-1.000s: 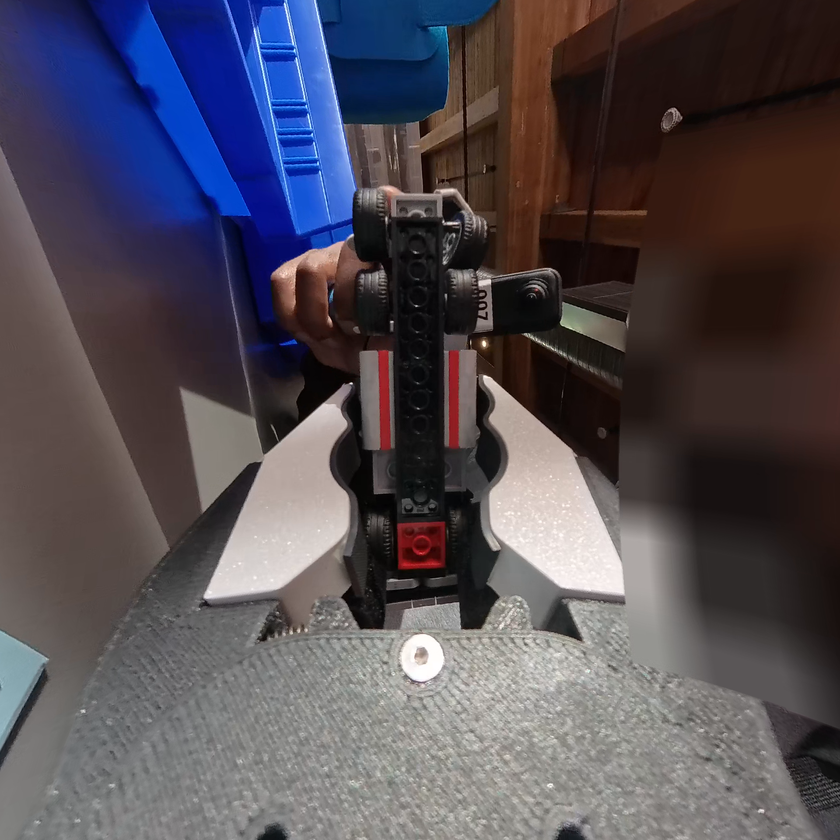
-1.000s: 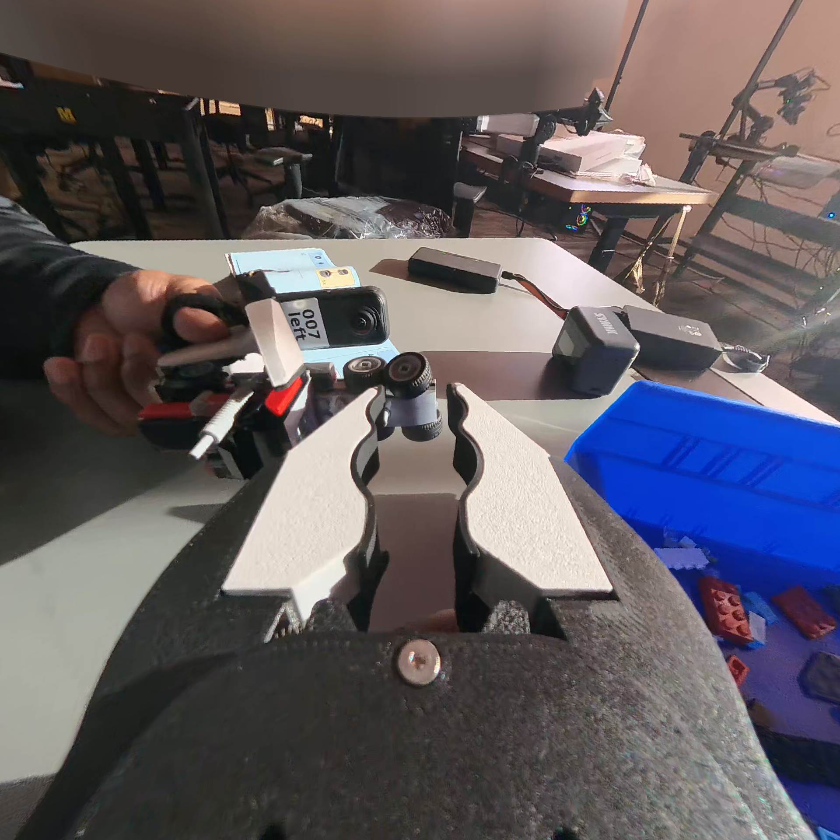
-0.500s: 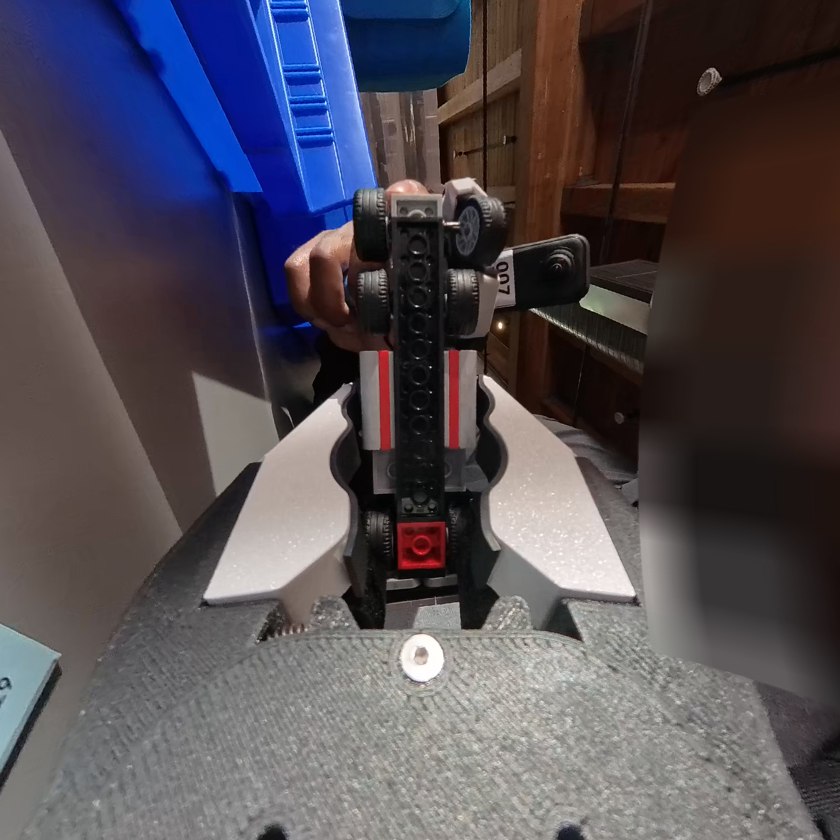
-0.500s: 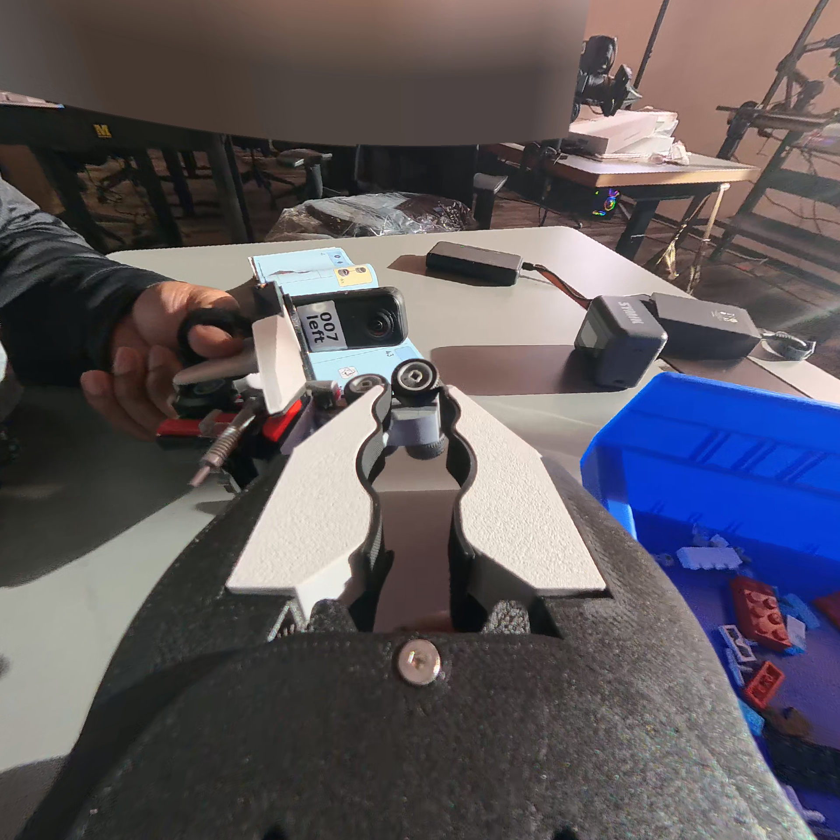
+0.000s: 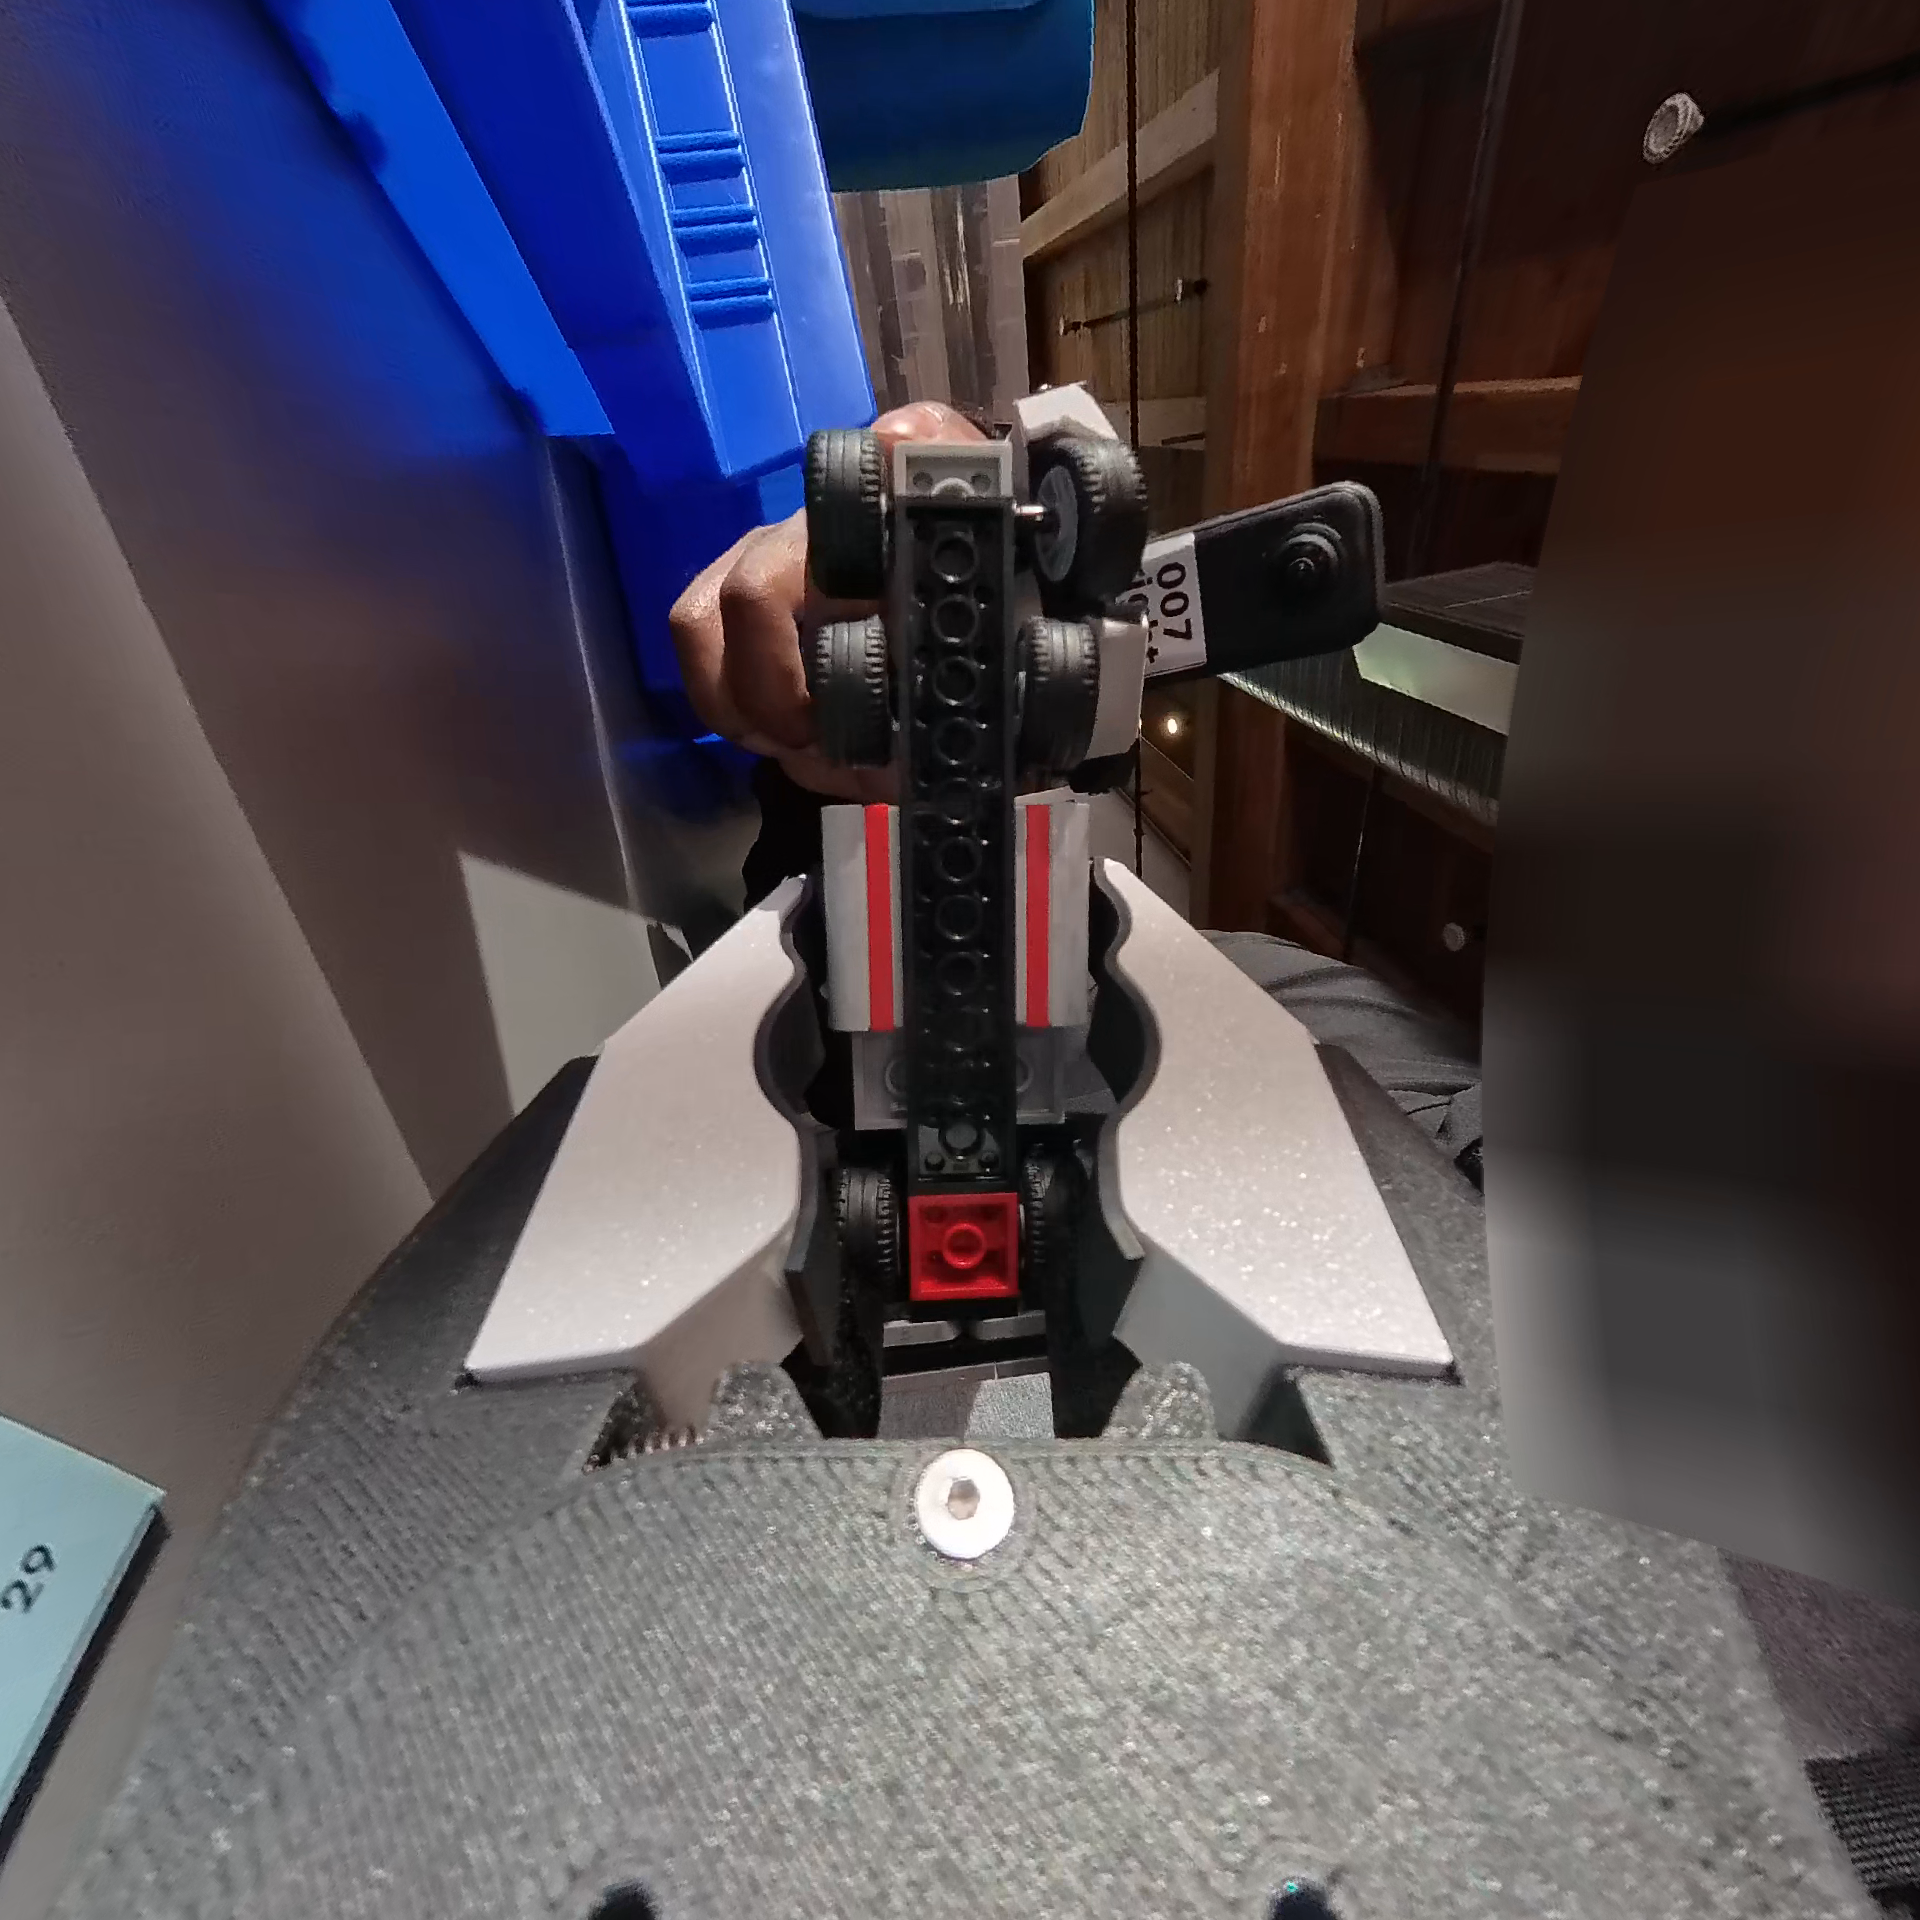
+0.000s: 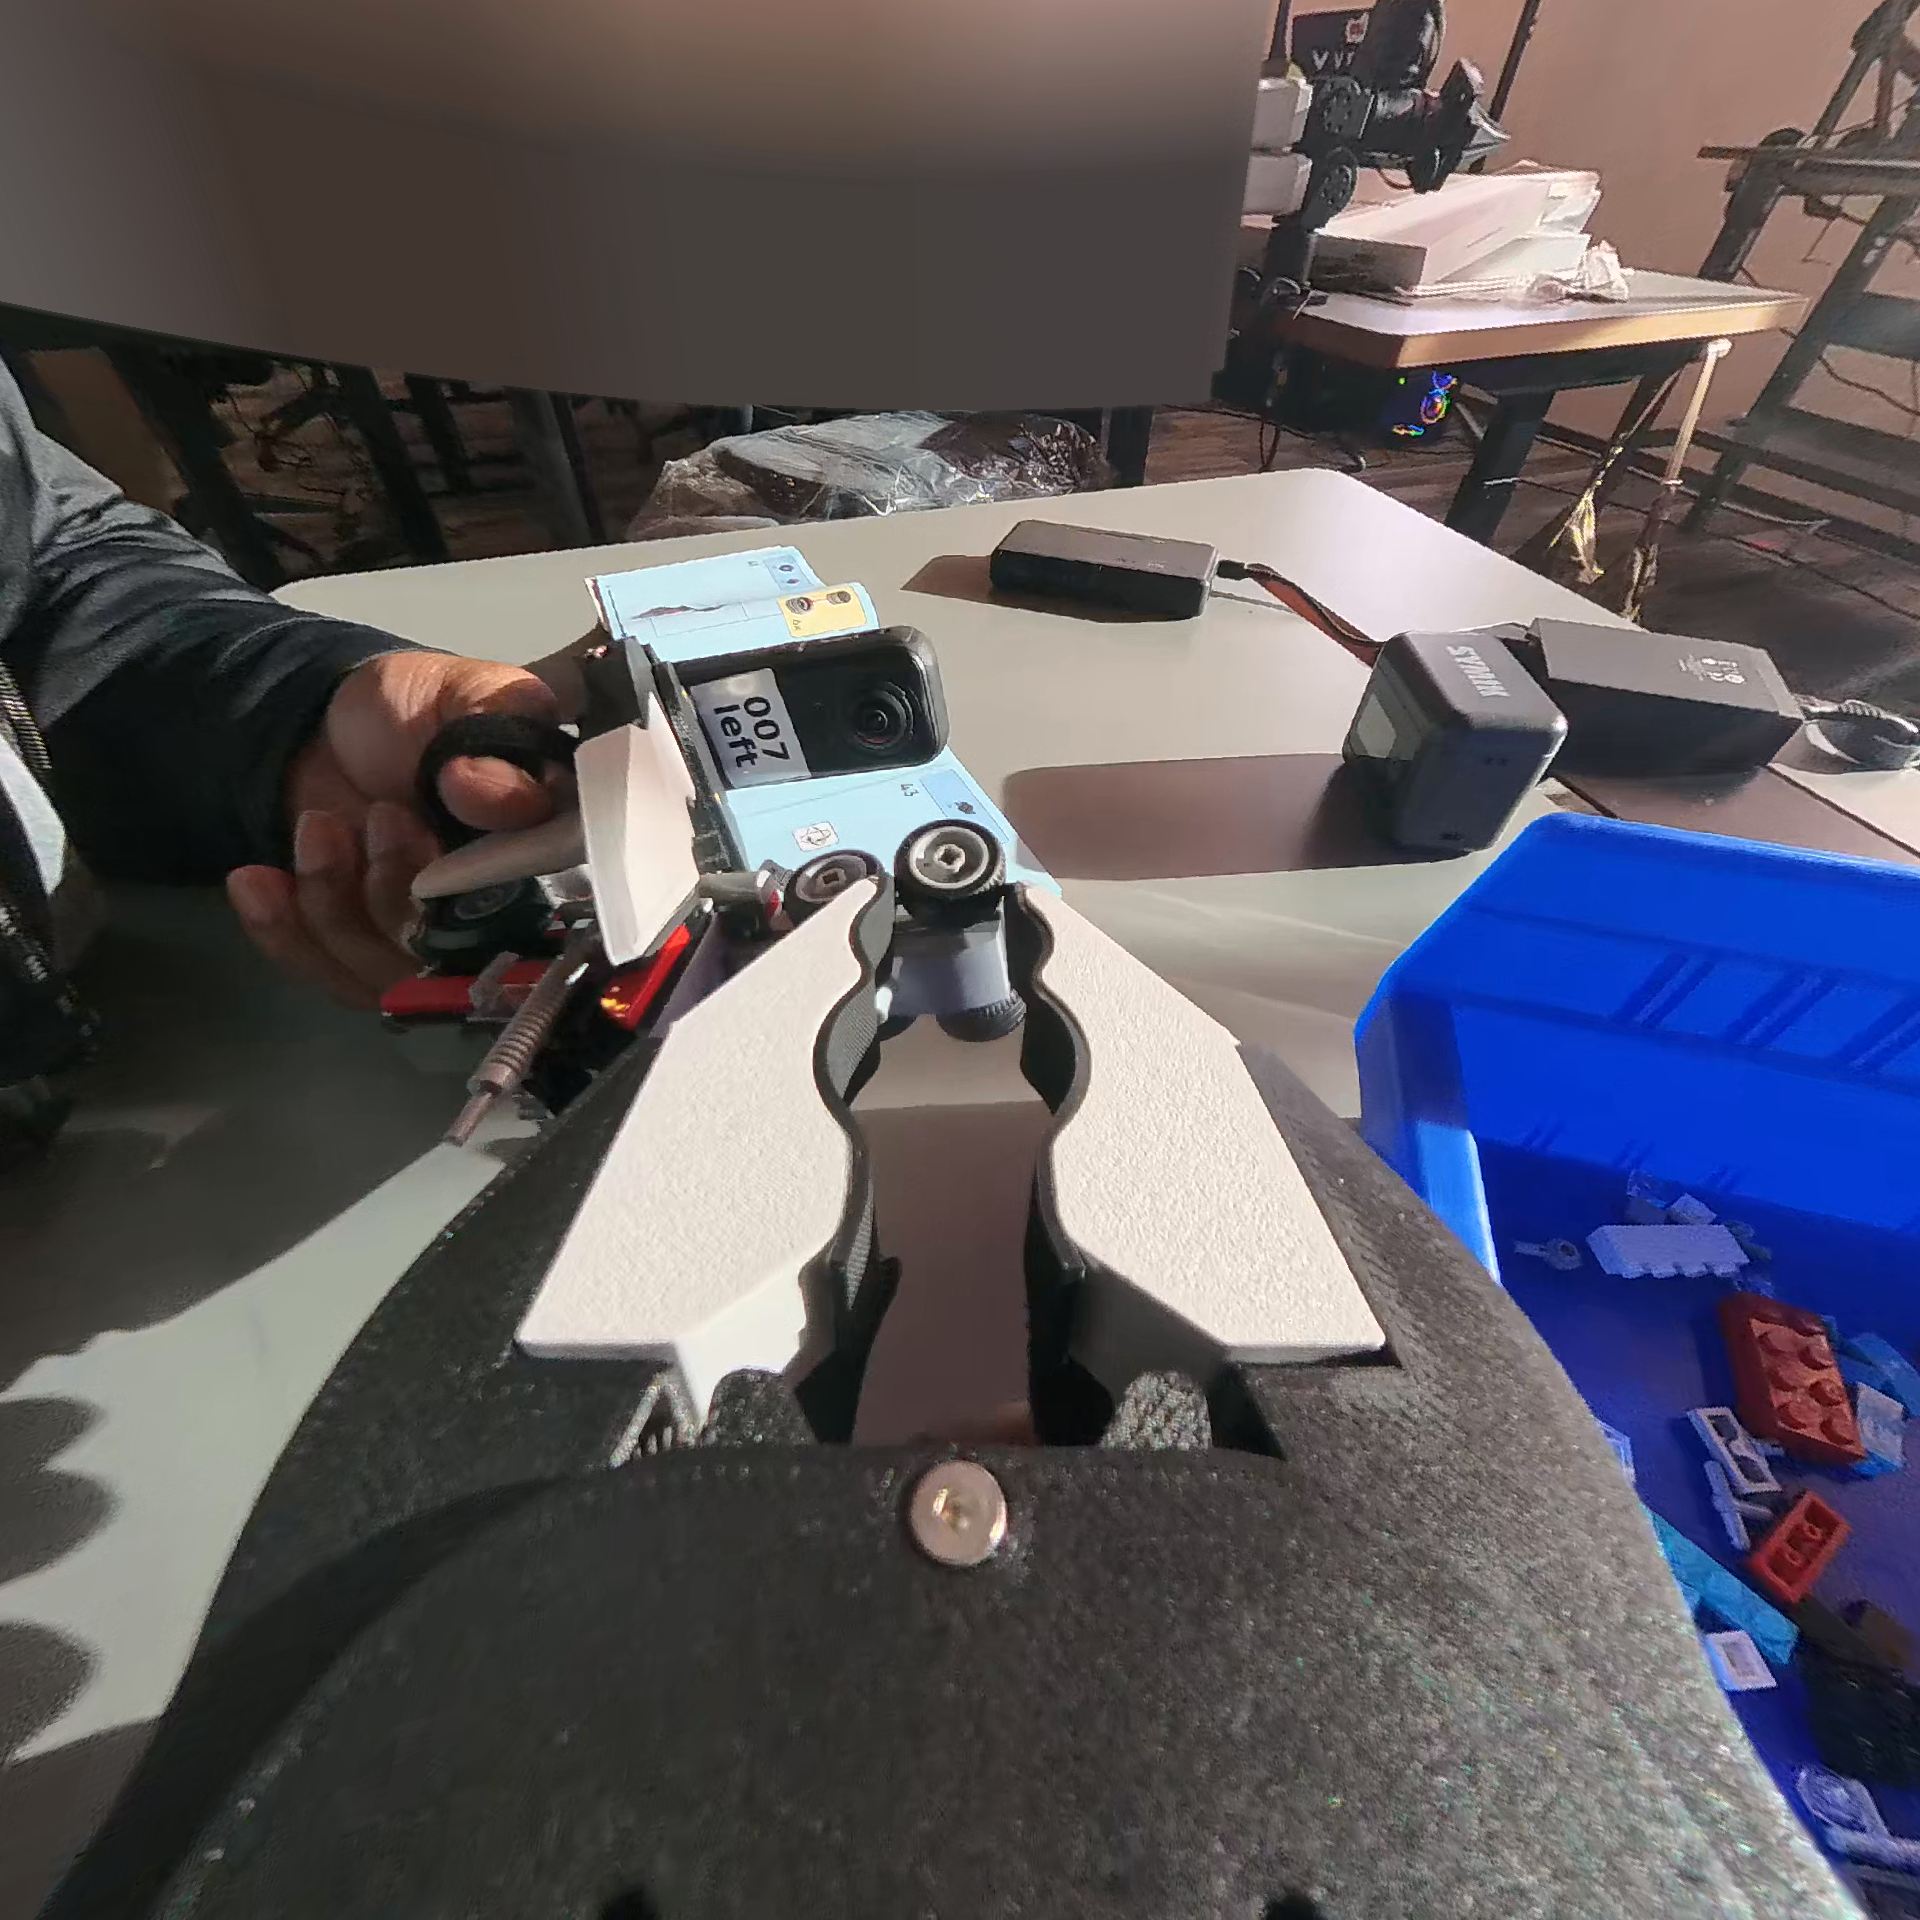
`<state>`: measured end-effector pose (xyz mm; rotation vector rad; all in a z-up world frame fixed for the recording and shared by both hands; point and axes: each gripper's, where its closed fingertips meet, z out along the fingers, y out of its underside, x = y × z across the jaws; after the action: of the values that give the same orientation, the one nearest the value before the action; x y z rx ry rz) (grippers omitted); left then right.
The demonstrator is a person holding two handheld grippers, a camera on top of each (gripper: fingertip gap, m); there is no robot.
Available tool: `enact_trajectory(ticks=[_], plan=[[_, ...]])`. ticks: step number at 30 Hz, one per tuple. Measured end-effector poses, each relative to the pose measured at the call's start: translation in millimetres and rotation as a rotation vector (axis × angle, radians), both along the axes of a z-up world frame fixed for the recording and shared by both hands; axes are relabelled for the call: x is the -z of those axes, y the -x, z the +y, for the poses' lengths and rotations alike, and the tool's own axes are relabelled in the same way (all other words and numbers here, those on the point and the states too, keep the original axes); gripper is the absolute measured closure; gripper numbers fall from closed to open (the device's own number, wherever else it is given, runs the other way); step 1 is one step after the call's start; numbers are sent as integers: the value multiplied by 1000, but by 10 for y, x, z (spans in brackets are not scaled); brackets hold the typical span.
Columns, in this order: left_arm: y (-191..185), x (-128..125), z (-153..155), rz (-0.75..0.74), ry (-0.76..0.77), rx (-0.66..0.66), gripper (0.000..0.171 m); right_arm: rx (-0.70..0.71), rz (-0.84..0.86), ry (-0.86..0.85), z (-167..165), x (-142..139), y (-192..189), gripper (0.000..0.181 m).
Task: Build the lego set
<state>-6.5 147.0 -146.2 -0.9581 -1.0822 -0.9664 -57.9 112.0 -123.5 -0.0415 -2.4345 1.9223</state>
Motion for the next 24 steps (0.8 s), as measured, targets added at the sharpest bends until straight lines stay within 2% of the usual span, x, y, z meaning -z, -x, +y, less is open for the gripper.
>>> enact_trajectory(ticks=[24], plan=[[-36,-12,26,12,-9,26,122,-28,-86,22,0,-1,-15,159]])
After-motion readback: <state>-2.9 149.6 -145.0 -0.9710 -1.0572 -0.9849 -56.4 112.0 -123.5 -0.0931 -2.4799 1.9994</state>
